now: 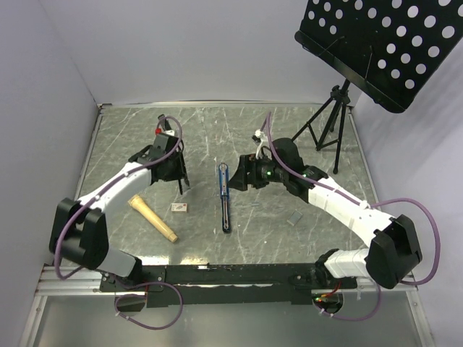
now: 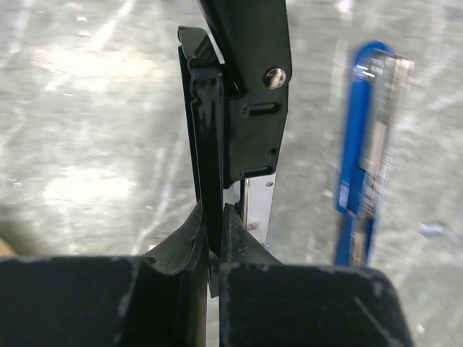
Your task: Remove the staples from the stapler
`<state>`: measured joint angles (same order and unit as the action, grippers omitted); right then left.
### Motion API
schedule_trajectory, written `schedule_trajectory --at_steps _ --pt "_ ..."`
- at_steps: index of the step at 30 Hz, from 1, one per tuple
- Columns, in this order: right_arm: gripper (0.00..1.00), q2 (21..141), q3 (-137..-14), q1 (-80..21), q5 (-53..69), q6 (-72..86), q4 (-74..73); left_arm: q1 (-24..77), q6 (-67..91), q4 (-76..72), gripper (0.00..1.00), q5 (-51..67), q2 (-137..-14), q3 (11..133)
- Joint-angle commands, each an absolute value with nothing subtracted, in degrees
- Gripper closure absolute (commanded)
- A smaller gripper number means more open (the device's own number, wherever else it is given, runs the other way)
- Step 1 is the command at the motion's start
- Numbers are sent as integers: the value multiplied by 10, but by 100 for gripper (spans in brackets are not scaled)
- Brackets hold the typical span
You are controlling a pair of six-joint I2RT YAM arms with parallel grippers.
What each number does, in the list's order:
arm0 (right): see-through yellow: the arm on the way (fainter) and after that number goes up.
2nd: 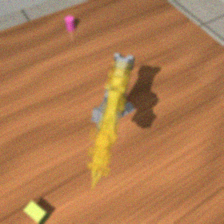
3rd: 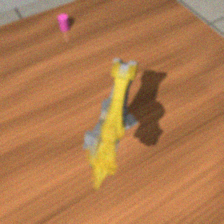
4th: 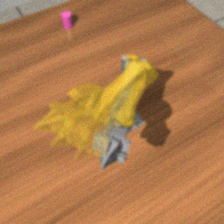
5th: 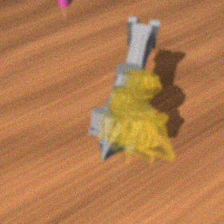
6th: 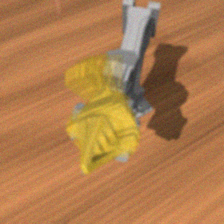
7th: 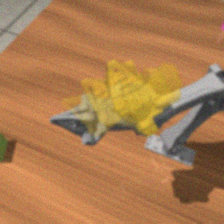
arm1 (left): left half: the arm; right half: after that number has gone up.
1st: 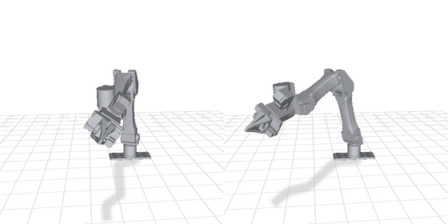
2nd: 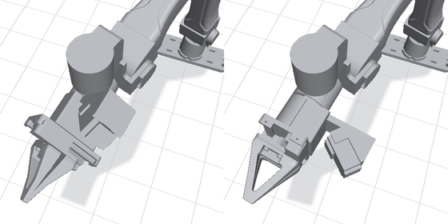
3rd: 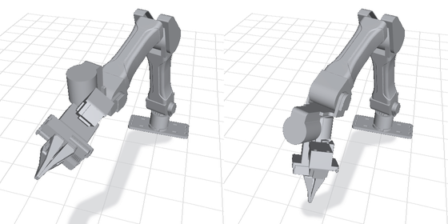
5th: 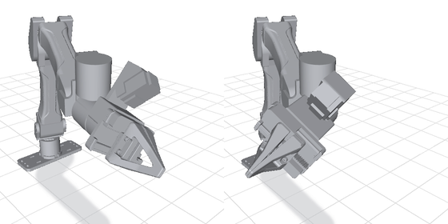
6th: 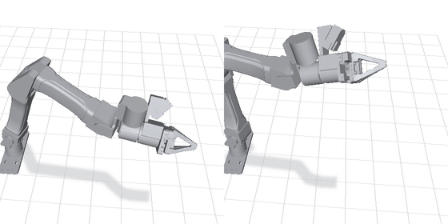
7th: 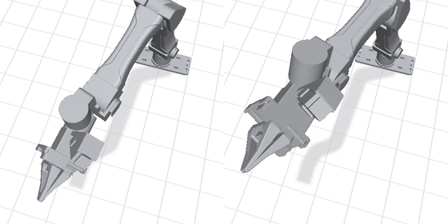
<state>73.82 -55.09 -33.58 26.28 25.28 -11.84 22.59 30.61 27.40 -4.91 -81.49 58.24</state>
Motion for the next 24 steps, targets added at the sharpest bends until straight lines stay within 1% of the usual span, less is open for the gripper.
schedule_trajectory --at_steps 1,6,9,10,12,13,18,19,22,24 --pt "15 714 -534 -332 270 258 -88 210 288 302 99 -108 -854 650" --pt "15 724 -526 -332 272 269 -64 203 288 324 99 -104 -903 680" --pt "16 762 -547 -329 271 297 -15 203 285 312 99 -72 -906 679" --pt "16 793 -575 -329 274 305 -2 203 285 310 99 -69 -908 673" --pt "19 831 -615 -329 281 325 -2 203 286 315 99 -72 -914 675" --pt "20 871 -654 -329 285 331 -3 203 286 320 99 -75 -916 678" --pt "33 982 -749 -328 294 382 42 203 280 358 99 -124 -936 696" --pt "34 1016 -771 -329 294 389 44 204 279 364 99 -143 -940 701" --pt "36 1064 -800 -329 304 410 54 204 277 387 99 -180 -954 712" --pt "36 1076 -796 -329 308 421 74 204 273 393 99 -192 -963 717"
